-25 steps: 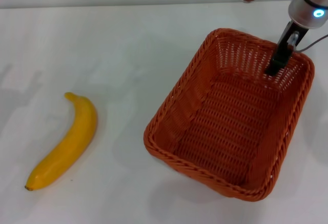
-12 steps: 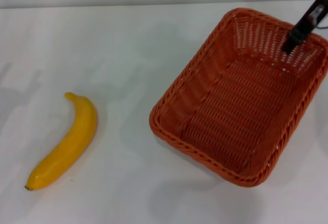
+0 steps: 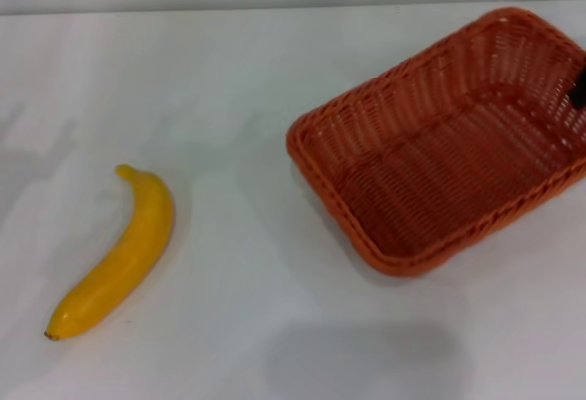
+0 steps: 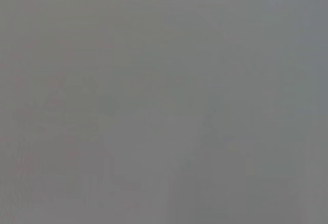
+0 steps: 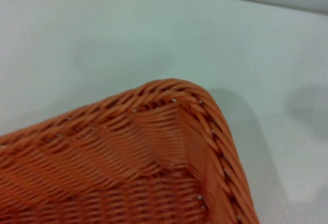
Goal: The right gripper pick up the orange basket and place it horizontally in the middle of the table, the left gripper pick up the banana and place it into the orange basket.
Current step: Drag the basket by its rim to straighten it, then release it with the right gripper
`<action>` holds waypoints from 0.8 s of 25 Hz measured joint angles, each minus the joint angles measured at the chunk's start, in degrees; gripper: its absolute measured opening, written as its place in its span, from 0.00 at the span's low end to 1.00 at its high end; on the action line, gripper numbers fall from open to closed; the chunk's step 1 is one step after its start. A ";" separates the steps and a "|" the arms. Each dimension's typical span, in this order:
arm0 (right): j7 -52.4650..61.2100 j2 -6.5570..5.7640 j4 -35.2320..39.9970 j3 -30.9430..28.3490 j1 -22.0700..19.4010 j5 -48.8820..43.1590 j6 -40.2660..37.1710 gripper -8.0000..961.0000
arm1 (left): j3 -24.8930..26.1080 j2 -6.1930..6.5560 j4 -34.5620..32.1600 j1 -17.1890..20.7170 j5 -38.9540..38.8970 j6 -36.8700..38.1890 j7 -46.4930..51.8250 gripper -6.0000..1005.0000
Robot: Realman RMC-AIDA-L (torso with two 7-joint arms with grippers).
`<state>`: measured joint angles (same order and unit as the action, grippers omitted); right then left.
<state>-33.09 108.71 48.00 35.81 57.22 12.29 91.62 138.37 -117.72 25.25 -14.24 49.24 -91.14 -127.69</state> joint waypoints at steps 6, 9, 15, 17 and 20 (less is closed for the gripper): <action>3.80 -0.74 2.60 -6.37 -9.25 9.15 2.14 0.16 | -0.03 0.90 0.17 -1.26 1.38 0.26 0.06 0.88; 5.70 0.14 5.48 -6.04 -13.90 13.57 1.69 0.17 | -0.03 1.01 0.39 -1.48 1.54 0.33 0.07 0.88; 5.93 4.56 15.03 -5.88 -20.16 18.05 1.73 0.18 | -0.02 1.37 1.30 -1.56 1.56 0.34 1.21 0.88; 3.68 5.58 16.34 -5.54 -21.02 19.43 1.95 0.18 | 0.00 1.42 1.33 -1.57 1.56 0.25 1.25 0.88; 1.65 5.98 16.39 -5.19 -21.33 20.23 1.75 0.19 | 0.00 1.43 1.36 -1.55 1.56 -0.04 1.29 0.88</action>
<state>-31.44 114.69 64.39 30.62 35.89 32.51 93.37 138.37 -116.30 26.61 -15.79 50.80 -91.18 -126.40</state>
